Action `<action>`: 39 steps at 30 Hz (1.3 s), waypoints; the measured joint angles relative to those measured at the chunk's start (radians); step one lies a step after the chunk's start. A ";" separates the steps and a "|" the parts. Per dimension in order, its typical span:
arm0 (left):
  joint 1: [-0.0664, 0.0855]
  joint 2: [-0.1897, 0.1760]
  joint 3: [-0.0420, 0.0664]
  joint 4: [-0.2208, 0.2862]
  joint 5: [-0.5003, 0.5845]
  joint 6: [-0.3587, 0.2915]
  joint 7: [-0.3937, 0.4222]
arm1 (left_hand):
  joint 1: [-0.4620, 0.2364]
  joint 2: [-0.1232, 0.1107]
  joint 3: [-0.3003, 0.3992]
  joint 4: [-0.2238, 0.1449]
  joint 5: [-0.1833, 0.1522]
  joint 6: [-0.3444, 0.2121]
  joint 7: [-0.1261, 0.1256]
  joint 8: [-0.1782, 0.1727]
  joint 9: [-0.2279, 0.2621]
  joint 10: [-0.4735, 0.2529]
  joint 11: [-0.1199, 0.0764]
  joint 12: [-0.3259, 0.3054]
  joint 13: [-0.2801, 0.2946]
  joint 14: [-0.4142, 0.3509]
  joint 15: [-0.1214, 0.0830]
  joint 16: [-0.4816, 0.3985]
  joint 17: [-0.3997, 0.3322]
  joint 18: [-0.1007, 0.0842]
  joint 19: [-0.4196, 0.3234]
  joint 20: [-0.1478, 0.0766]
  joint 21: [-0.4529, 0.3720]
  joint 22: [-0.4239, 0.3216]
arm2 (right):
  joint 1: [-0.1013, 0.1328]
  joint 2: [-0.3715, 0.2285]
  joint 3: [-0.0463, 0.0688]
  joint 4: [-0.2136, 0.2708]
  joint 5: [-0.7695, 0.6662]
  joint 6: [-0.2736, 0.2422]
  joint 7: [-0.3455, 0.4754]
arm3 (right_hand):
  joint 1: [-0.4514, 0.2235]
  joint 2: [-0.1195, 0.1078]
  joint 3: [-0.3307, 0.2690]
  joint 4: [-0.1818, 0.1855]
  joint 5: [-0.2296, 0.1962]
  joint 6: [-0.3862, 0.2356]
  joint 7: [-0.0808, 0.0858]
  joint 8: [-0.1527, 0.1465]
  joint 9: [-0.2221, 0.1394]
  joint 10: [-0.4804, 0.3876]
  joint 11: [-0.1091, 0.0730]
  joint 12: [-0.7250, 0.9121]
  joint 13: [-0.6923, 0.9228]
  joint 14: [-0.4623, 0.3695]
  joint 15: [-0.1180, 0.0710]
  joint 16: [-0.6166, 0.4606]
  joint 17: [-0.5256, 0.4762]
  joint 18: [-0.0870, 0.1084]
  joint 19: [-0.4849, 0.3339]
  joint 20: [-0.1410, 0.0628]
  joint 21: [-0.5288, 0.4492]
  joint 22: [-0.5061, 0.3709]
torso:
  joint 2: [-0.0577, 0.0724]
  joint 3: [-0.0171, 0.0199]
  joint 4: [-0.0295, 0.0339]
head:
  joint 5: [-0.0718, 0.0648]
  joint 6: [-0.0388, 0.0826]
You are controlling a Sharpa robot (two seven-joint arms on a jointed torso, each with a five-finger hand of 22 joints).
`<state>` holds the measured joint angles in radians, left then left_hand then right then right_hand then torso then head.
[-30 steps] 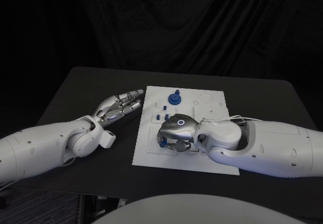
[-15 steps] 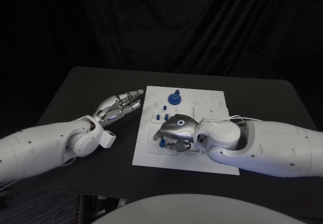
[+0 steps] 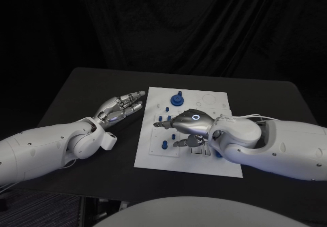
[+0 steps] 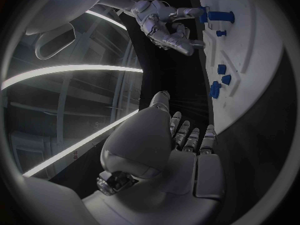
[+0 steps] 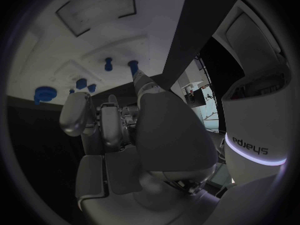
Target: Assemble the parts on the task board
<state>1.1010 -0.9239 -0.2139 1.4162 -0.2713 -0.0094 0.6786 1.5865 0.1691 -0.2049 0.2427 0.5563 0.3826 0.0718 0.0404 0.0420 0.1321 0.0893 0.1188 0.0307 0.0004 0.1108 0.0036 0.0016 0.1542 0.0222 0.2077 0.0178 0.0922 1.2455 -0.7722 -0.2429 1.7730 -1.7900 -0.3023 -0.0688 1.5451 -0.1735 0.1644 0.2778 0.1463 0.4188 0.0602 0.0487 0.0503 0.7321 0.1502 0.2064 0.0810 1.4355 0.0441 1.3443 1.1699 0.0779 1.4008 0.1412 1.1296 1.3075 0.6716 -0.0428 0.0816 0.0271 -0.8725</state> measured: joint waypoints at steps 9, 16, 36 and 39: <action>-0.001 -0.005 0.000 0.006 0.000 -0.002 0.000 | -0.007 0.007 0.004 0.004 0.000 0.027 0.016 0.006 0.004 0.002 -0.002 0.000 0.000 0.000 0.000 0.000 -0.001 0.000 0.004 0.011 0.000 0.014 | 0.119 -0.149 0.001 0.075 0.120 -0.114 0.021 | 0.069 0.061 0.059 -0.044 0.109 0.398 0.107 0.120 0.060 0.191 -0.039 0.186 0.055 0.019 -0.014 0.023 0.030 0.000 0.025 -0.003 0.051 0.001 | -0.001 0.0008 -0.0004 | -0.009 0.000; -0.001 -0.006 0.000 0.016 0.000 -0.011 0.000 | -0.007 0.007 0.004 0.004 0.010 0.034 0.016 0.006 0.004 0.011 0.000 0.009 0.002 0.000 0.000 0.000 -0.001 0.017 0.006 0.013 0.000 0.016 | 0.157 -0.256 -0.004 0.126 0.204 -0.082 -0.003 | 0.007 0.059 0.079 -0.062 0.054 0.557 0.056 0.173 0.107 0.344 -0.112 0.591 0.357 0.008 -0.079 -0.028 -0.037 0.000 0.014 -0.065 0.009 0.000 | -0.001 0.0008 -0.0023 | -0.023 0.000; -0.001 -0.009 0.000 0.013 0.000 -0.029 0.000 | -0.011 0.019 0.008 0.033 0.010 0.013 -0.013 0.006 0.002 0.018 0.000 0.009 0.001 0.000 0.000 0.000 0.000 0.016 0.005 0.012 0.000 0.008 | 0.048 -0.394 -0.006 0.142 0.314 0.139 -0.306 | -0.409 0.115 -0.041 0.009 0.124 0.493 0.020 0.352 0.333 0.729 -0.147 1.362 1.227 0.030 -0.107 0.125 0.138 -0.032 0.061 -0.097 0.268 0.000 | 0.001 -0.0038 -0.0062 | -0.030 0.000; -0.001 -0.009 0.000 0.012 0.000 -0.029 0.000 | -0.011 0.019 0.011 0.036 0.010 0.013 -0.013 0.006 0.002 0.018 0.000 0.009 0.001 0.000 0.000 0.000 0.000 0.016 0.005 0.012 0.000 0.008 | 0.036 -0.396 -0.006 0.152 0.300 0.149 -0.351 | -0.448 0.117 -0.049 0.009 0.115 0.486 0.013 0.403 0.387 0.730 -0.147 1.362 1.227 0.030 -0.107 0.136 0.138 -0.032 0.061 -0.097 0.289 0.000 | -0.001 -0.0037 -0.0062 | -0.034 0.000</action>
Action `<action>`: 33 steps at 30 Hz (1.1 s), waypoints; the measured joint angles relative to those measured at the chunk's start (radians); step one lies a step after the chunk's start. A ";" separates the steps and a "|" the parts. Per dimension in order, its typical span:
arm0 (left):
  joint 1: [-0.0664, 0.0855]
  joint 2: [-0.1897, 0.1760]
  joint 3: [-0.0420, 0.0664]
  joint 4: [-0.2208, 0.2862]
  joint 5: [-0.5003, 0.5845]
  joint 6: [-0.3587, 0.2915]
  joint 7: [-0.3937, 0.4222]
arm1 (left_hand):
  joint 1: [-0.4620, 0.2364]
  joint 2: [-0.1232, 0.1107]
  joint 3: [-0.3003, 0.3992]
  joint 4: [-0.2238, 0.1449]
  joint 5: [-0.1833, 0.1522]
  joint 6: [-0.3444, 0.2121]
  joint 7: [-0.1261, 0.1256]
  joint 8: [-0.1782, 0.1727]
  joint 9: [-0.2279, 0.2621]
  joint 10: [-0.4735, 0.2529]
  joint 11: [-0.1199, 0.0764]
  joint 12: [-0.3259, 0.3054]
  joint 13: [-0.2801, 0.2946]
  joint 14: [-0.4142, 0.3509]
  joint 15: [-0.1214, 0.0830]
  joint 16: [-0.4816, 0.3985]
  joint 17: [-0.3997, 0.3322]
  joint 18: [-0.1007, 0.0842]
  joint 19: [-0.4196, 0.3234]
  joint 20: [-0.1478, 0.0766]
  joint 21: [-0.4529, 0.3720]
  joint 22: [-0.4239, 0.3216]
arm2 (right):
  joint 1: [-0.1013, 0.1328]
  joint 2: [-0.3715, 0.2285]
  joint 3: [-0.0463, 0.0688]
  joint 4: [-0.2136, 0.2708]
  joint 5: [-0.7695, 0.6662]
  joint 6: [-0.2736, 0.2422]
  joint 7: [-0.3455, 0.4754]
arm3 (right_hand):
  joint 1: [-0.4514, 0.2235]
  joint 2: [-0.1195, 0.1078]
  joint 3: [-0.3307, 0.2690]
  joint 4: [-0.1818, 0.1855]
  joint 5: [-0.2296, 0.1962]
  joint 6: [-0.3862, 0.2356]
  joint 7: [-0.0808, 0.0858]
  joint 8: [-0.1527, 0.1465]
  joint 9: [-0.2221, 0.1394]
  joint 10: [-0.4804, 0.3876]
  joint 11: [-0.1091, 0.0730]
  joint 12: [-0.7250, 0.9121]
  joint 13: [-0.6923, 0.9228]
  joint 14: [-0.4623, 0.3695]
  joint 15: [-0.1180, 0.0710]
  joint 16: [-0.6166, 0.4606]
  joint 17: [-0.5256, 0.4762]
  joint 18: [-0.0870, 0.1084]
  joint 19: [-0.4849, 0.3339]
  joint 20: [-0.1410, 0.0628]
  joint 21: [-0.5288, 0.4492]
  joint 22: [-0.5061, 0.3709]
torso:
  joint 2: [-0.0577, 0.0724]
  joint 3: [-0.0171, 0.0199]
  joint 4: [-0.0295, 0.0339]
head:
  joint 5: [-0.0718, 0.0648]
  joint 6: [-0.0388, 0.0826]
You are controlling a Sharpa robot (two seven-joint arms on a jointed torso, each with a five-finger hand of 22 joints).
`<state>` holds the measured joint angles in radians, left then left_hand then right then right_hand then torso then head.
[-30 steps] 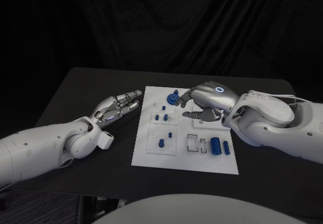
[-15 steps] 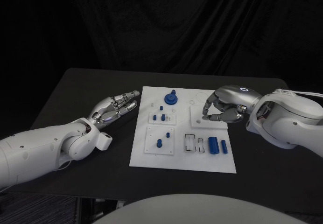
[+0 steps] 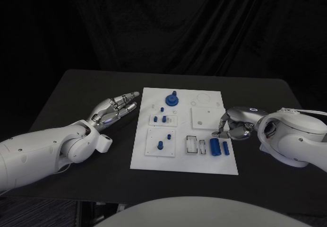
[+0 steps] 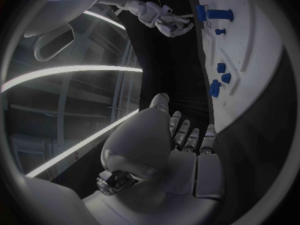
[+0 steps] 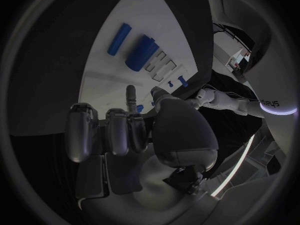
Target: Assemble the parts on the task board
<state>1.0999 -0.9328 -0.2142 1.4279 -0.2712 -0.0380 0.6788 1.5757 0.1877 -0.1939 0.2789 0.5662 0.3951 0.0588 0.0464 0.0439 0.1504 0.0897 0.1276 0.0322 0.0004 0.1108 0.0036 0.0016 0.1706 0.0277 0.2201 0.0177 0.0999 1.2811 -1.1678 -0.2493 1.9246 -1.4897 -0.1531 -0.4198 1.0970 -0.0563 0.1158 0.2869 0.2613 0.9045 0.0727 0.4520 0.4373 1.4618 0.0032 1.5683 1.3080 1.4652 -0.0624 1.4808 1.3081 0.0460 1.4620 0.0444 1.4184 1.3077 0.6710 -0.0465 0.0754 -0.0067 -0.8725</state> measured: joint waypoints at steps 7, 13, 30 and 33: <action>0.000 0.001 0.000 -0.004 0.000 0.001 0.000 | 0.004 0.004 0.000 0.000 0.000 0.000 0.000 0.000 0.000 0.000 0.000 0.000 0.000 0.000 0.000 0.000 0.000 0.000 0.000 0.000 0.000 0.000 | -0.021 0.002 0.000 0.015 -0.061 0.013 -0.078 | -0.064 -0.007 -0.007 0.001 -0.030 -0.010 -0.010 0.089 0.111 0.003 -0.011 0.000 0.000 0.002 -0.023 0.019 0.000 0.000 0.005 -0.020 0.037 0.000 | -0.001 0.0016 -0.0025 | -0.004 0.000; -0.001 0.000 0.000 -0.005 0.000 0.002 0.000 | 0.004 0.004 0.000 0.000 0.000 0.004 0.004 0.000 0.000 0.000 0.000 0.000 0.000 0.000 0.000 0.000 0.000 0.000 0.000 0.000 0.000 -0.001 | -0.030 0.005 0.000 0.024 -0.100 0.014 -0.117 | -0.072 -0.008 -0.007 0.001 -0.040 -0.012 -0.012 0.099 0.135 0.003 -0.011 0.000 0.000 0.002 -0.023 0.021 0.000 0.000 0.005 -0.020 0.042 0.000 | -0.001 0.0016 -0.0029 | -0.007 0.000; -0.002 -0.001 0.000 -0.007 0.000 0.006 0.000 | 0.004 0.004 0.000 0.000 0.000 0.004 0.011 0.000 0.000 -0.004 0.004 0.000 0.000 0.000 0.000 0.000 -0.001 0.000 0.000 0.000 0.000 -0.001 | -0.066 0.015 0.000 0.024 -0.137 0.013 -0.162 | -0.112 -0.008 0.002 0.004 -0.097 -0.008 -0.024 0.116 0.179 0.003 -0.018 0.000 0.000 0.002 -0.030 0.021 0.000 0.001 0.005 -0.027 0.042 0.000 | -0.001 0.0011 -0.0021 | -0.012 0.000; -0.003 -0.001 0.000 -0.008 0.000 0.008 0.000 | 0.004 0.004 0.000 0.000 0.000 0.004 0.011 0.000 0.000 -0.004 0.004 0.000 0.000 0.000 0.000 0.000 -0.001 0.000 0.000 0.000 0.000 -0.001 | -0.071 0.018 0.000 0.023 -0.138 0.011 -0.164 | -0.116 -0.012 0.003 0.006 -0.106 -0.008 -0.024 0.116 0.183 0.003 -0.018 0.000 0.000 0.002 -0.030 0.021 0.000 0.001 0.005 -0.027 0.042 0.000 | -0.001 0.0011 -0.0019 | -0.012 0.000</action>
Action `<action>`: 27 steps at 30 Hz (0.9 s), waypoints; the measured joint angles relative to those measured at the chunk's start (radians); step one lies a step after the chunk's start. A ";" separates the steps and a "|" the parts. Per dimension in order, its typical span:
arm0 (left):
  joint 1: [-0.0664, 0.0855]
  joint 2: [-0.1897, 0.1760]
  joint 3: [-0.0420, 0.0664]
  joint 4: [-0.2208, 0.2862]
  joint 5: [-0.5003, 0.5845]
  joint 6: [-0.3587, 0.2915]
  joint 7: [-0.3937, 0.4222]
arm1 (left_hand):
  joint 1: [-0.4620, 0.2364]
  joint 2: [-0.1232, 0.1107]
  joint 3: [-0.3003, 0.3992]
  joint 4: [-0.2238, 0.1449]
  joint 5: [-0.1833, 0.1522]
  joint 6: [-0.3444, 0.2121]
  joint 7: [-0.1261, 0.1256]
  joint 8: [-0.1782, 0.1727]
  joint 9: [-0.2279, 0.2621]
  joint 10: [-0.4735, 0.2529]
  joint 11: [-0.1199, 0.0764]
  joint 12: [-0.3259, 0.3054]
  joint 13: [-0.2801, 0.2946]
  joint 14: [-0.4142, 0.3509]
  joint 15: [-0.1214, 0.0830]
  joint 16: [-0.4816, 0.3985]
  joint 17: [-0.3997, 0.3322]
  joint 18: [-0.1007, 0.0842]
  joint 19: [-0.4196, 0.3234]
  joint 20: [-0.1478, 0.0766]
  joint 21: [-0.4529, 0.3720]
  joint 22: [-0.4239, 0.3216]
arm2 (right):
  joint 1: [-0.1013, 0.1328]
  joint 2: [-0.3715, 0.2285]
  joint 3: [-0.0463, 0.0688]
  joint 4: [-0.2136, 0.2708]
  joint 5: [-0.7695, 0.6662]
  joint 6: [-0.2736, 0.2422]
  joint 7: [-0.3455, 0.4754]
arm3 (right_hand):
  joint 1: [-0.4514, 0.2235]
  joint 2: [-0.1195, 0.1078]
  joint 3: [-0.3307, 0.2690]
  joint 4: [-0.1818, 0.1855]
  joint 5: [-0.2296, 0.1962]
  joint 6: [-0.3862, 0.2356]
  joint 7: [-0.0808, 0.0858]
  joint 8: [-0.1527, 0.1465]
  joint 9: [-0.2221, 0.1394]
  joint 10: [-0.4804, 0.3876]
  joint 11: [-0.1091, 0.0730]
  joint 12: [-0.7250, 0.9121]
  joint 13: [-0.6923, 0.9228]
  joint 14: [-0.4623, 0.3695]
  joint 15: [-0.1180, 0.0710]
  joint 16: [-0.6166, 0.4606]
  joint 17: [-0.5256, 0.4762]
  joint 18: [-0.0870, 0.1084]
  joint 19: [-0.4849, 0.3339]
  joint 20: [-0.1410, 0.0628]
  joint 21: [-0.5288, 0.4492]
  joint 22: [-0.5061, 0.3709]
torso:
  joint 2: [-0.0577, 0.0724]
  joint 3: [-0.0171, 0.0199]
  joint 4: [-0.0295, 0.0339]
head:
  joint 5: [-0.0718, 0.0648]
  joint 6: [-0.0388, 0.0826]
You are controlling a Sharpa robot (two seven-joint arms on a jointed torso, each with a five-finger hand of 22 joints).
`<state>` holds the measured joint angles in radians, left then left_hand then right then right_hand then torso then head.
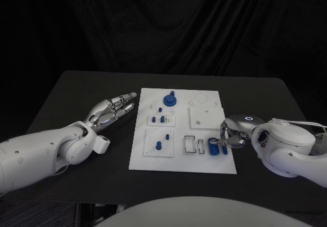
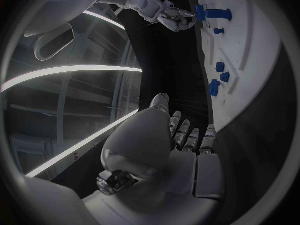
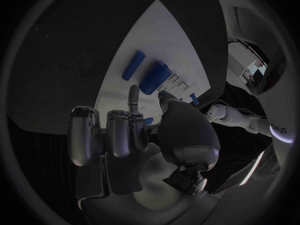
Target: Assemble the parts on the task board
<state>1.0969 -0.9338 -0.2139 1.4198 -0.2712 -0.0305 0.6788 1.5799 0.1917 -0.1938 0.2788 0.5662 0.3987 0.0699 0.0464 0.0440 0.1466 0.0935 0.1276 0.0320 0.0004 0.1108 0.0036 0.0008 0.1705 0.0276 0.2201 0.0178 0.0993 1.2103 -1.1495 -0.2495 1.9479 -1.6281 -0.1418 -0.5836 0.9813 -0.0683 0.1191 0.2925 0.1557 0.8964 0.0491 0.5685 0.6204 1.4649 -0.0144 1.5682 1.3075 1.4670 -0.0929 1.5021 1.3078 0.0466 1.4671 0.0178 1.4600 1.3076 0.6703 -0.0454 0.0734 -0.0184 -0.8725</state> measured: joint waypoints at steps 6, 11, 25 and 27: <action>-0.002 0.000 0.000 -0.002 0.000 0.003 0.000 | 0.000 0.000 0.000 0.000 0.000 -0.004 0.004 0.000 0.000 0.000 0.000 0.000 0.000 0.000 0.000 0.000 0.000 0.000 0.000 0.000 0.000 0.000 | -0.008 0.009 0.000 -0.002 -0.002 -0.002 -0.001 | 0.000 0.000 0.004 -0.002 -0.009 0.004 -0.003 0.000 0.005 0.004 -0.004 0.000 0.000 0.000 0.000 0.000 0.000 0.000 0.000 0.000 0.004 0.000 | 0.000 0.0000 -0.0004 | -0.001 0.000; -0.004 0.000 0.000 -0.002 0.000 0.005 0.000 | 0.000 0.000 0.000 0.000 0.000 0.000 0.007 0.000 0.000 0.000 0.000 0.000 0.000 0.000 0.000 0.000 0.000 0.000 0.000 0.000 0.000 0.000 | -0.018 0.016 0.000 -0.004 -0.003 -0.004 -0.001 | 0.000 0.000 0.004 -0.002 -0.014 0.007 -0.007 0.000 0.007 0.004 -0.004 0.000 0.000 0.000 0.000 0.000 0.000 0.000 0.000 0.000 0.004 0.000 | 0.001 0.0001 -0.0013 | 0.000 0.000; -0.006 0.000 0.000 -0.004 0.000 0.013 0.000 | 0.000 0.000 0.000 0.000 0.000 0.000 0.007 0.000 0.000 -0.004 0.004 0.000 0.000 0.000 0.000 0.000 0.001 0.000 0.000 0.000 0.000 0.000 | -0.036 0.036 0.000 -0.021 -0.004 -0.004 0.000 | 0.000 0.000 0.010 -0.002 -0.026 0.007 -0.007 0.000 0.010 0.004 -0.004 0.000 0.000 -0.004 -0.004 0.000 0.000 0.000 0.000 0.000 0.004 0.000 | 0.001 -0.0005 -0.0002 | -0.001 0.000; -0.007 0.000 0.000 -0.005 0.000 0.015 0.000 | 0.000 0.000 0.000 0.000 0.000 0.002 0.010 0.000 0.000 -0.004 0.004 0.000 0.000 0.000 0.000 0.000 0.001 0.000 0.000 0.000 0.000 0.000 | -0.038 0.041 0.000 -0.026 -0.004 -0.003 0.001 | 0.000 0.000 0.011 -0.003 -0.026 0.007 -0.007 0.000 0.010 0.004 -0.004 0.000 0.000 -0.004 -0.004 0.000 0.000 0.000 0.000 0.000 0.004 0.000 | 0.001 -0.0008 -0.0001 | -0.002 0.000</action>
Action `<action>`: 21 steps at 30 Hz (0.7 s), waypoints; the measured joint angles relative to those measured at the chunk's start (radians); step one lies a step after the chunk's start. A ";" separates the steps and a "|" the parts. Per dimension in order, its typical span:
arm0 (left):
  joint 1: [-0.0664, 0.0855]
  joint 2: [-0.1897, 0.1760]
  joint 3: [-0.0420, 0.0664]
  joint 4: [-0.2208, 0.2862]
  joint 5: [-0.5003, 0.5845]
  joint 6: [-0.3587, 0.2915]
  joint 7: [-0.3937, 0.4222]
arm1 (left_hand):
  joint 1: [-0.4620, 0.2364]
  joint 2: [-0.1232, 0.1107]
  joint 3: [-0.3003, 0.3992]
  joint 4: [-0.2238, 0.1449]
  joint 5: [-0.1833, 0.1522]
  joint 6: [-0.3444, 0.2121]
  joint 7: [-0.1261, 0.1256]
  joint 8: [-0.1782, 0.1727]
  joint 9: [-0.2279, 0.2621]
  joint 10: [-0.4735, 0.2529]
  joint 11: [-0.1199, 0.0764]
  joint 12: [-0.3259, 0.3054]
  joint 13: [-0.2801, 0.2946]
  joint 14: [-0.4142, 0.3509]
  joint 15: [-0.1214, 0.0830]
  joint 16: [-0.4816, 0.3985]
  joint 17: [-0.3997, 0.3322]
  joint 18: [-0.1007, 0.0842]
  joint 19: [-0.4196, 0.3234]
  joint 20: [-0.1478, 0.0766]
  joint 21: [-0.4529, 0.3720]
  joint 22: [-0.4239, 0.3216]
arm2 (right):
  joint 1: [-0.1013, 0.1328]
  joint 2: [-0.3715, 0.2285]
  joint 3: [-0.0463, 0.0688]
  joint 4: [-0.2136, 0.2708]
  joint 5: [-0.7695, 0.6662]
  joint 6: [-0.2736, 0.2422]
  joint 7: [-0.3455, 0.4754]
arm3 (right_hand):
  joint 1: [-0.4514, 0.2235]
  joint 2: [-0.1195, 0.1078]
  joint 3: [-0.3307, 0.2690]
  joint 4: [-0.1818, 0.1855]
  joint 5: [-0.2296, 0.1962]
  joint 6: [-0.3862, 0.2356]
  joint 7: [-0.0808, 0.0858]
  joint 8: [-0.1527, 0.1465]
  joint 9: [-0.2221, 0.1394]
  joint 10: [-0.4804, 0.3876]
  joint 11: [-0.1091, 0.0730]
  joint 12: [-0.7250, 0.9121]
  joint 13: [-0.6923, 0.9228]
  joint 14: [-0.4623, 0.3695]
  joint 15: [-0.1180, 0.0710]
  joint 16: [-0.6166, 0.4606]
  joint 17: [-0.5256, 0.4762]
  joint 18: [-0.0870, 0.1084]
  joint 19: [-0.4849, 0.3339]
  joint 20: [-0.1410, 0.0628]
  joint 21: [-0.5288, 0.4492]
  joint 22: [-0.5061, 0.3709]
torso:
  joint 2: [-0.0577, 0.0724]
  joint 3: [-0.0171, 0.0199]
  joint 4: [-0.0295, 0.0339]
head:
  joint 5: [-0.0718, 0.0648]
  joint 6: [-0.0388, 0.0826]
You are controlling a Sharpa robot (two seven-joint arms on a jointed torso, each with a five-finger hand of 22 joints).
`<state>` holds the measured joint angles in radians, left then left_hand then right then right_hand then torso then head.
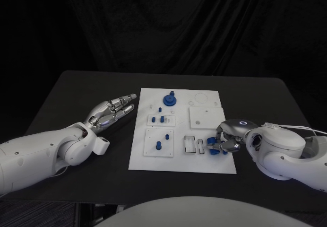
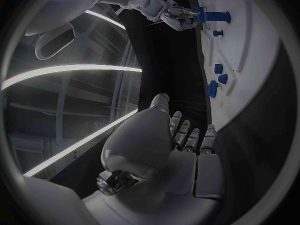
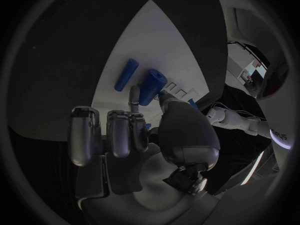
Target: Assemble the parts on the task board
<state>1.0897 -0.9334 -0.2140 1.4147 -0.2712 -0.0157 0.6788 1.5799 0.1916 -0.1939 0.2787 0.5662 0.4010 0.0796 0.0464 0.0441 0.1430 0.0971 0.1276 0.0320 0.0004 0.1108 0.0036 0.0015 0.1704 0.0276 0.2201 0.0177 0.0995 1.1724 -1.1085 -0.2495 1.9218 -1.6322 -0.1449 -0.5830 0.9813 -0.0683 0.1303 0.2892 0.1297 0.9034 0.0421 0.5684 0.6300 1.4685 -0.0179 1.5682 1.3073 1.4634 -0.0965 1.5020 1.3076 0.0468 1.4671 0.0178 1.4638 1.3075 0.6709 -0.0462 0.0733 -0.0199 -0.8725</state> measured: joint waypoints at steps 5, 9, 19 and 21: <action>-0.003 0.001 0.000 -0.001 0.000 0.003 0.000 | 0.000 0.000 0.000 0.000 -0.004 0.003 0.003 0.000 0.000 0.000 0.000 0.000 0.000 0.000 0.000 0.000 0.000 0.000 0.000 0.000 0.000 0.001 | -0.009 0.013 0.000 -0.012 0.000 0.001 0.002 | 0.005 0.005 0.007 -0.004 0.002 0.000 0.000 -0.020 -0.002 0.000 0.000 0.000 0.001 0.000 0.000 0.000 0.000 0.000 -0.004 -0.004 0.000 0.000 | 0.000 -0.0005 -0.0002 | 0.000 0.000; -0.004 0.001 0.000 -0.002 0.000 0.005 0.000 | 0.000 0.000 0.003 0.003 -0.004 0.006 0.010 0.000 0.000 0.000 0.000 0.000 0.000 0.000 0.000 0.000 0.000 0.000 0.000 0.000 0.000 0.001 | -0.014 0.024 0.000 -0.022 0.000 0.003 0.003 | 0.033 0.008 0.015 -0.010 0.059 0.005 0.005 -0.050 -0.006 0.000 0.000 0.000 0.001 0.000 0.000 0.000 0.000 0.000 -0.004 -0.004 0.000 0.000 | 0.000 -0.0007 -0.0001 | 0.000 0.000; -0.005 0.001 0.000 -0.002 0.000 0.010 0.000 | 0.000 0.000 0.003 0.003 -0.004 0.006 0.014 0.000 0.001 -0.002 0.002 0.000 0.000 0.000 0.000 0.000 0.000 0.000 0.004 0.004 0.000 0.007 | -0.017 0.039 0.005 -0.035 0.012 0.007 0.008 | 0.118 -0.017 0.055 -0.050 0.338 0.024 0.005 -0.095 -0.006 0.000 0.000 0.000 0.001 0.000 0.001 0.000 0.000 0.000 -0.004 -0.003 0.004 0.000 | -0.001 -0.0007 0.0006 | 0.004 0.000; -0.005 0.001 0.000 -0.002 0.000 0.010 0.000 | 0.000 0.000 0.003 0.003 -0.004 0.006 0.014 0.000 0.001 -0.003 0.003 0.000 0.000 0.000 0.000 0.000 0.000 0.000 0.004 0.004 0.000 0.007 | -0.017 0.040 0.006 -0.037 0.016 0.007 0.008 | 0.129 -0.028 0.055 -0.050 0.391 0.027 0.005 -0.100 -0.001 -0.004 -0.004 0.000 0.001 0.003 0.001 0.001 0.000 0.000 -0.004 -0.004 0.005 0.000 | -0.001 -0.0005 0.0006 | 0.005 0.000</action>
<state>1.0844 -0.9328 -0.2140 1.4128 -0.2712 -0.0052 0.6789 1.5800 0.1916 -0.1911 0.2815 0.5623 0.4073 0.0932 0.0464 0.0450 0.1396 0.1005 0.1276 0.0319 0.0004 0.1108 0.0036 0.0020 0.1704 0.0313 0.2238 0.0178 0.1068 1.1550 -1.0680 -0.2438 1.8852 -1.6165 -0.1377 -0.5747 1.1101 -0.0960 0.1853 0.2394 0.5203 0.9303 0.0474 0.4684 0.6289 1.4647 -0.0215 1.5681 1.3079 1.4660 -0.0951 1.5026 1.3075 0.0467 1.4635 0.0143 1.4684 1.3074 0.6701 -0.0467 0.0739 -0.0151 -0.8725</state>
